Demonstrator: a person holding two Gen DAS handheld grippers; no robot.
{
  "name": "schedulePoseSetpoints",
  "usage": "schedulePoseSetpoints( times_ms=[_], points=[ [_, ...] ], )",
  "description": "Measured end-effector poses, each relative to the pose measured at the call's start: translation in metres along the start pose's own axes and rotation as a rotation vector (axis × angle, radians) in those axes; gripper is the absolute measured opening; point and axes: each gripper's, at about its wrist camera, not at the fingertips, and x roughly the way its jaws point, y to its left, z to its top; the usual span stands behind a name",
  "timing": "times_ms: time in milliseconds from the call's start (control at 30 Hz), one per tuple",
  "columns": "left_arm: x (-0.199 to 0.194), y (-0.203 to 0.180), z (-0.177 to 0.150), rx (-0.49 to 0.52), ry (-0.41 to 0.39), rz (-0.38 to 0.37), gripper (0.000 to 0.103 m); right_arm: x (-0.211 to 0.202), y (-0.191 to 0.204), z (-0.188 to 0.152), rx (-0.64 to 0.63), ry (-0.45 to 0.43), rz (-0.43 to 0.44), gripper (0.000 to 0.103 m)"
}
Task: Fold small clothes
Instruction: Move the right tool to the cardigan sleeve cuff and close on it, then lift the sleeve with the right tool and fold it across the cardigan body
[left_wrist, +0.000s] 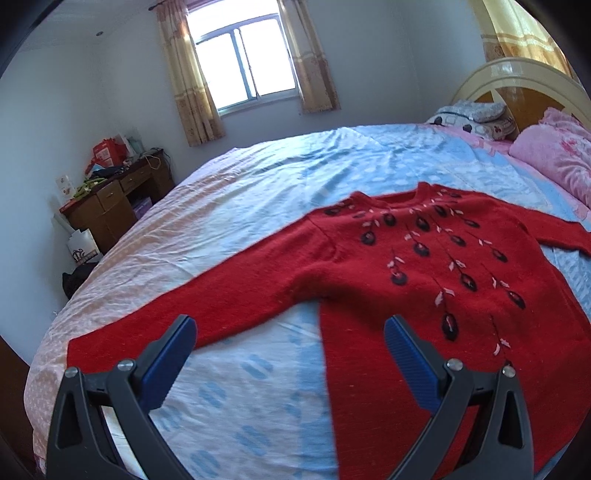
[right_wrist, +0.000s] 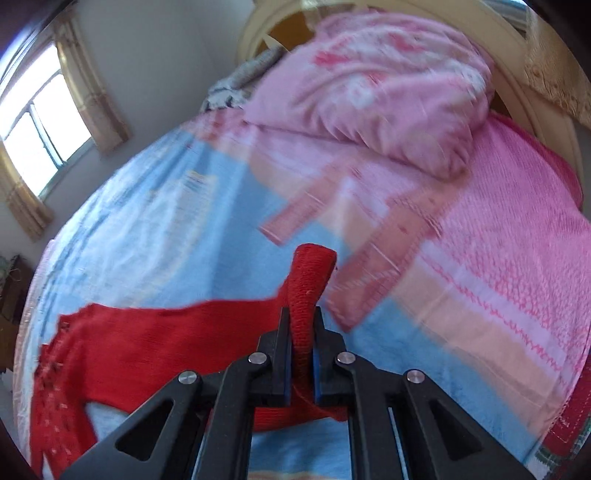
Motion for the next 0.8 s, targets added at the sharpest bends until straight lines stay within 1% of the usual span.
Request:
schedulePoseSetpoints(
  times_ms=[233,367,433,633,800],
  points=[
    [0.001,0.018,-0.002,-0.067,-0.007,-0.013,0.103,-0.049,0.074,0.027,-0.1,-0.106,0.062,0.007],
    [0.001,0.02,-0.001,-0.059,-0.015,-0.016,0.103,-0.074,0.123,0.043,-0.157,-0.164,0.105,0.007],
    [0.001,0.024,0.0,-0.071,-0.016,-0.022,0.103,-0.085,0.148,0.049,-0.19,-0.185,0.127,0.007],
    [0.002,0.03,0.004,-0.092,-0.02,-0.037,0.103,-0.115,0.224,0.051,-0.306,-0.237,0.192,0.007],
    [0.001,0.032,0.004,-0.098,-0.024,-0.055,0.103,-0.129,0.281,0.043,-0.39,-0.262,0.236,0.007]
  ],
)
